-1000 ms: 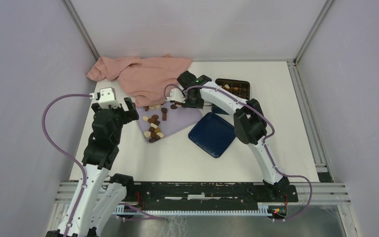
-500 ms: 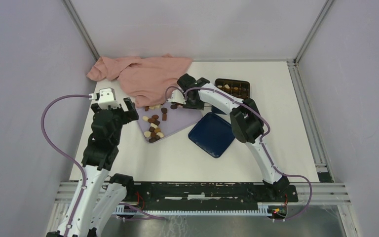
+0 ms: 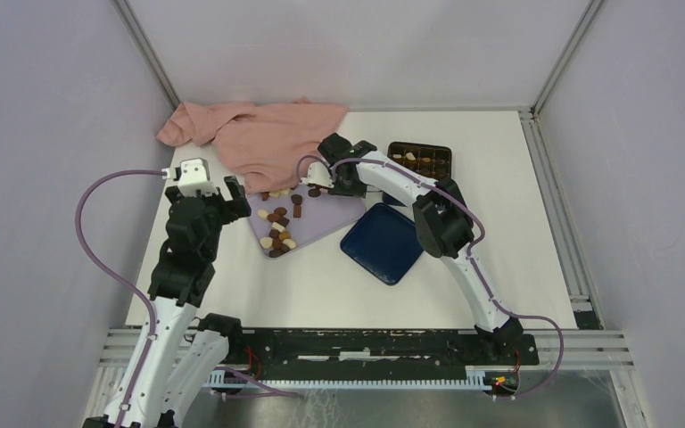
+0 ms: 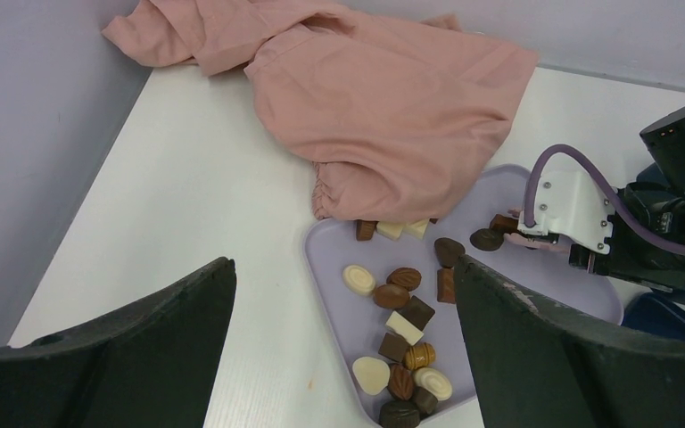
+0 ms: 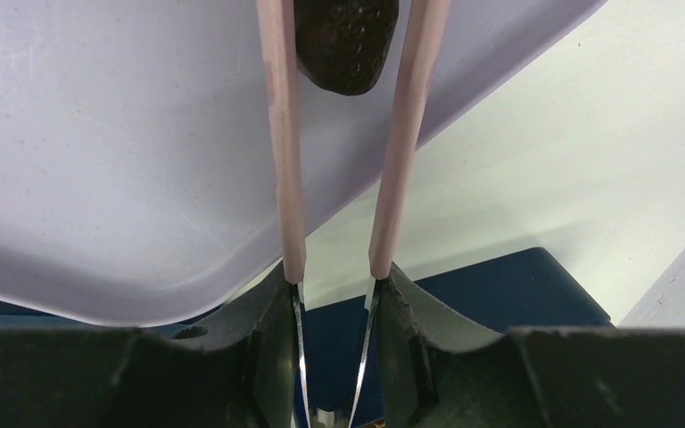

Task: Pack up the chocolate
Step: Pick up the fake chocolate from the plate.

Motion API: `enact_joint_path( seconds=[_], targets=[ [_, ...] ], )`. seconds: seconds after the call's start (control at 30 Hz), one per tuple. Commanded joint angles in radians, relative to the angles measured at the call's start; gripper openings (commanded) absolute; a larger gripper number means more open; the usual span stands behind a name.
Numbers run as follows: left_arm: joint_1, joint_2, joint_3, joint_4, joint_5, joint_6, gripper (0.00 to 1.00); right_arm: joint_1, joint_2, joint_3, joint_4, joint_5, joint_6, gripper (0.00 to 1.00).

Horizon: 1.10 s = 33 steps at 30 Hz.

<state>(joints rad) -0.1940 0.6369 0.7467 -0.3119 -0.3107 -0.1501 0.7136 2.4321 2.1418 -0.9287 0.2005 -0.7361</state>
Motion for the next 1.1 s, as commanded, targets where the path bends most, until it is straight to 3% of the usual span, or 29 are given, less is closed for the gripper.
enact_joint_path(
  seconds=[0.0, 0.4, 1.07],
  targets=[
    [0.001, -0.001, 0.010, 0.034, 0.007, 0.056, 0.96, 0.010, 0.008, 0.047, 0.005, -0.008, 0.012, 0.37],
    [0.001, -0.005, 0.010, 0.034, 0.005, 0.056, 0.96, 0.027, -0.027, 0.036, -0.002, -0.032, 0.010, 0.24],
    [0.000, -0.003, 0.008, 0.031, -0.001, 0.056, 0.96, 0.027, -0.146, 0.011, -0.001, -0.084, 0.030, 0.10]
  ],
)
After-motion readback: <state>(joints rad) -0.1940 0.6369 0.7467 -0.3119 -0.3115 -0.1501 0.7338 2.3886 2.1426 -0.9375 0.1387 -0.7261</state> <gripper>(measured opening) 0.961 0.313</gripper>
